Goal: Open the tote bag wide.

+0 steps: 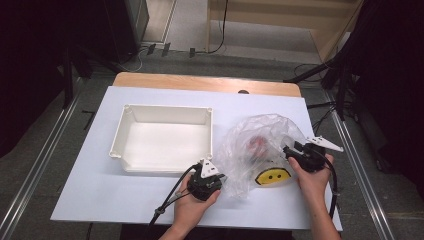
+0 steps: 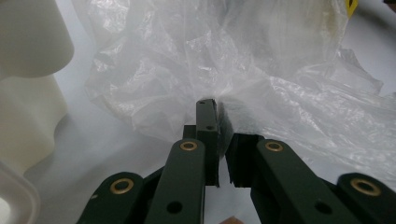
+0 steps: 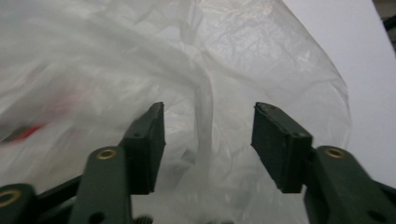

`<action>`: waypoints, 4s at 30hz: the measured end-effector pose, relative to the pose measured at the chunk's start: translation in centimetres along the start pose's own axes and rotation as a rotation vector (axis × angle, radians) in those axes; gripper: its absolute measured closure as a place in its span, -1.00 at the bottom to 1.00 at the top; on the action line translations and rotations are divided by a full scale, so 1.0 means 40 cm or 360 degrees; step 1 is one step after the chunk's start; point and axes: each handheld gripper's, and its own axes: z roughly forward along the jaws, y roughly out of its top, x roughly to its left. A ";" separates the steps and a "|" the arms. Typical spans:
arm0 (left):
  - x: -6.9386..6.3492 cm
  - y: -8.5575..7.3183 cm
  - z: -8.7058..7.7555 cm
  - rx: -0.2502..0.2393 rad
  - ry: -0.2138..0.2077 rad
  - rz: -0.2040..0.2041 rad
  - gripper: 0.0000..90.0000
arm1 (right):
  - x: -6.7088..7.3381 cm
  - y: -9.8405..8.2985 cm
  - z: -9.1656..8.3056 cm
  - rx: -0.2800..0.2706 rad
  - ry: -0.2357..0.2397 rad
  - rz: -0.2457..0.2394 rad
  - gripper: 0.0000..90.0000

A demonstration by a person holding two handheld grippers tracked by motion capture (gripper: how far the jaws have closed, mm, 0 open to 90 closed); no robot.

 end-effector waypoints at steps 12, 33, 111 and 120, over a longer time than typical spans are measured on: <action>-0.005 -0.003 -0.003 -0.0034 -0.0022 0.0020 0.77 | 0.053 0.041 -0.182 -0.0317 0.0128 -0.0115 -0.55; -0.009 -0.007 -0.004 -0.0036 -0.0018 0.0047 1.00 | 0.189 0.138 0.026 -0.0090 0.0241 -0.0227 1.00; -0.016 -0.017 -0.083 -0.0418 -0.0320 0.0073 -0.37 | 0.140 -0.075 -0.147 0.0042 0.0348 -0.0217 -0.06; -0.023 0.029 -0.163 -0.0661 -0.0398 0.0031 -0.39 | 0.101 0.012 -0.206 -0.0193 0.0265 -0.0170 -0.07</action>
